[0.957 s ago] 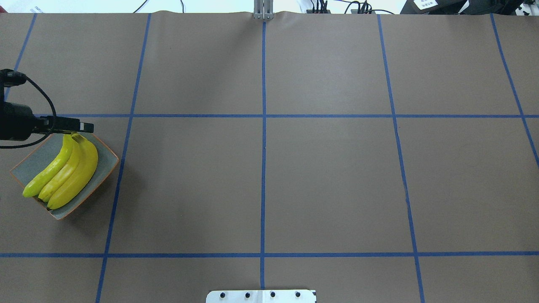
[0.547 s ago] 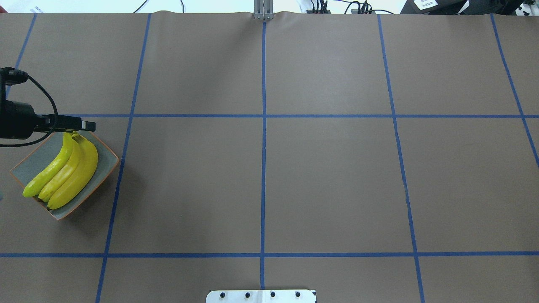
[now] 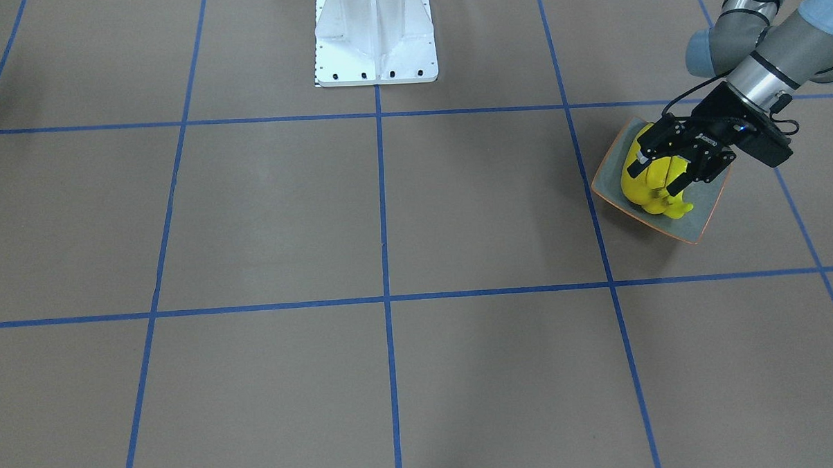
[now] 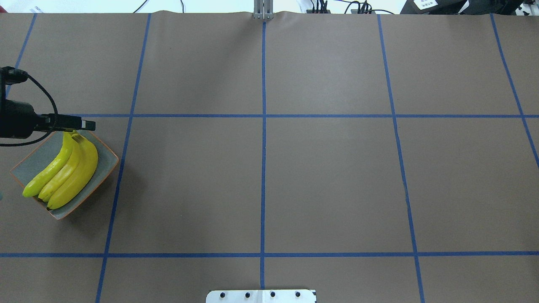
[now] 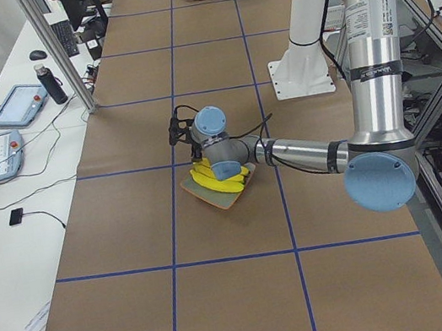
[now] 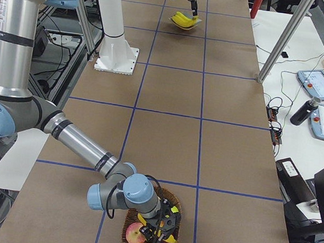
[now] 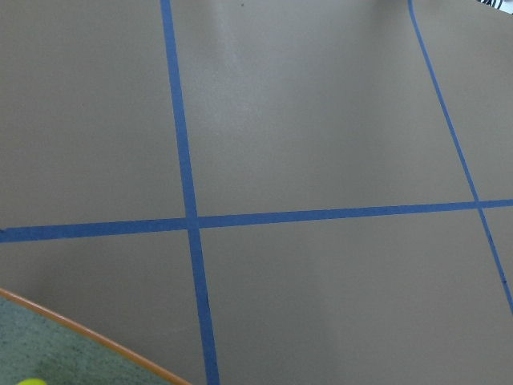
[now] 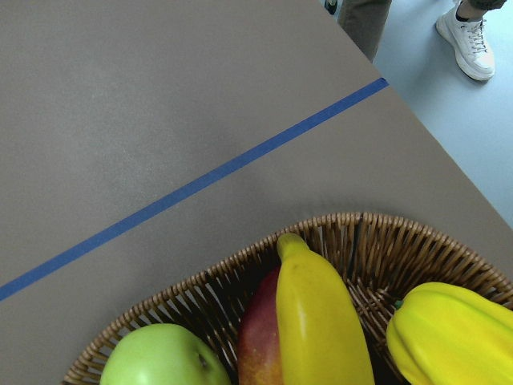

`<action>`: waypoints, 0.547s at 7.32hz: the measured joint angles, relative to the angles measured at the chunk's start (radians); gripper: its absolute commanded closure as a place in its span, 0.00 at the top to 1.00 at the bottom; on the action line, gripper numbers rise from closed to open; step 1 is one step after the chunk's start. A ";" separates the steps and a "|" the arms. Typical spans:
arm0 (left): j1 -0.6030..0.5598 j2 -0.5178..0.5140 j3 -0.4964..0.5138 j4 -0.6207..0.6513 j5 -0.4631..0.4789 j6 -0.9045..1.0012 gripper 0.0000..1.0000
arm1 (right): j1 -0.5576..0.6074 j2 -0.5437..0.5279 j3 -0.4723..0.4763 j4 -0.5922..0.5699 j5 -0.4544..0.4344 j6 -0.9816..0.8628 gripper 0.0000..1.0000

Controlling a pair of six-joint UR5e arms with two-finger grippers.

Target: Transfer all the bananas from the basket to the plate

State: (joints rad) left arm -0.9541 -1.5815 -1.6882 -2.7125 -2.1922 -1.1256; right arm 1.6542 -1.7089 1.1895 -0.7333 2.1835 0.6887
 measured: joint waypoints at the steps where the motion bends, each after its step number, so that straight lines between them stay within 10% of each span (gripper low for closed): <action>1: 0.000 0.000 0.000 -0.001 0.000 0.000 0.99 | -0.022 -0.001 -0.012 0.026 -0.023 0.015 0.99; 3: 0.000 0.001 0.002 -0.001 0.000 0.000 0.99 | -0.041 -0.006 -0.039 0.070 -0.075 0.015 0.91; 4: 0.000 0.001 0.002 -0.001 0.000 0.000 0.99 | -0.045 -0.007 -0.045 0.080 -0.084 0.012 0.71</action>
State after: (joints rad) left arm -0.9541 -1.5802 -1.6862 -2.7136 -2.1921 -1.1259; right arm 1.6092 -1.7156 1.1446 -0.6533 2.0999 0.7008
